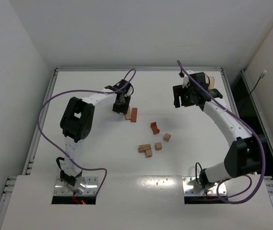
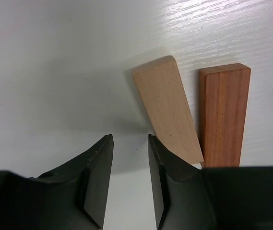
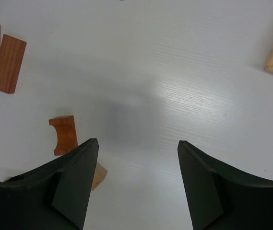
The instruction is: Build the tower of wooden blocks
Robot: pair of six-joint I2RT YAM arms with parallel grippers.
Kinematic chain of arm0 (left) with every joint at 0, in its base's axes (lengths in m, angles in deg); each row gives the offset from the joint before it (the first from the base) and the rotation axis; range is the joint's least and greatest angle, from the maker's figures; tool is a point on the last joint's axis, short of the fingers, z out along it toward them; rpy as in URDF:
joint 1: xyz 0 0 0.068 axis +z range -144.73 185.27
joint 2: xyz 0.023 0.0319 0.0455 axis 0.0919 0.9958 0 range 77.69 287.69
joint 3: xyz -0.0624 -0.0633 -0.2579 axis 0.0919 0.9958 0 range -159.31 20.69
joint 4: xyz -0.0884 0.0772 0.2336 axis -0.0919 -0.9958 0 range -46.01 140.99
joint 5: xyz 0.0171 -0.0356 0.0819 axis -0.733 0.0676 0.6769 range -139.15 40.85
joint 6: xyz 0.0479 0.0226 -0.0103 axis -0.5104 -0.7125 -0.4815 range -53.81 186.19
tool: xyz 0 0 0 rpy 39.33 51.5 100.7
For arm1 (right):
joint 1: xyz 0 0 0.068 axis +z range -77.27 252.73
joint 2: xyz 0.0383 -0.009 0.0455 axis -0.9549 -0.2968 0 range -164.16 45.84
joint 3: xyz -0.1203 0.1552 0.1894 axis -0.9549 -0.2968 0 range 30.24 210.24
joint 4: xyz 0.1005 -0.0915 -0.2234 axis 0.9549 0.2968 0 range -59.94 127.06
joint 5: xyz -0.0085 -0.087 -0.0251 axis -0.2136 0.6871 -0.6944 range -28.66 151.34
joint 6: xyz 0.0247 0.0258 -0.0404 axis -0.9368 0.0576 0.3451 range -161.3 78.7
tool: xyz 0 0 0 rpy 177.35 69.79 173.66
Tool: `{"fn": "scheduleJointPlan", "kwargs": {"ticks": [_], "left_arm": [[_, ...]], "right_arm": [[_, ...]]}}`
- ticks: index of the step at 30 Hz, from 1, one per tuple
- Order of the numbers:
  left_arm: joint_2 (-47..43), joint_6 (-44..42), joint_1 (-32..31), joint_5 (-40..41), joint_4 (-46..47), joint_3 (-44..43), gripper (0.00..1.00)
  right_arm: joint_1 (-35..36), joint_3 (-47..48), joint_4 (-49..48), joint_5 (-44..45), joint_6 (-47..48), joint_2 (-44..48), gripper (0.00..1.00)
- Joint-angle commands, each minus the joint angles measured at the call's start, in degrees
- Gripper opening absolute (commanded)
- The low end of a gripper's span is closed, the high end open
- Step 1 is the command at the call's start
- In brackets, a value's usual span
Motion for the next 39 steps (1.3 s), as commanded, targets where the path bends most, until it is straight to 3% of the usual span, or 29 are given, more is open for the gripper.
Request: {"fn": "scheduleJointPlan", "kwargs": {"ticks": [1,14,22,39], "left_arm": [[0.77,-0.40,-1.15,1.91,-0.19,-1.65,0.32],[3.41,-0.40,-1.07,6.04,-0.19,-2.96,0.35],[5.52,-1.01,-1.68,4.20,-1.25,-6.30,0.40],[-1.15,2.33,-4.41,-1.60,0.42,3.28,0.41]], "right_arm": [[-1.34,-0.76,-2.39,-0.07,0.28,2.09,0.63],[-2.40,-1.29,-2.39,-2.88,0.27,2.09,0.63],[-2.93,-1.30,-2.39,-3.41,0.27,1.57,0.63],[-2.93,-1.30,-2.92,-3.94,-0.78,0.51,0.63]]}}
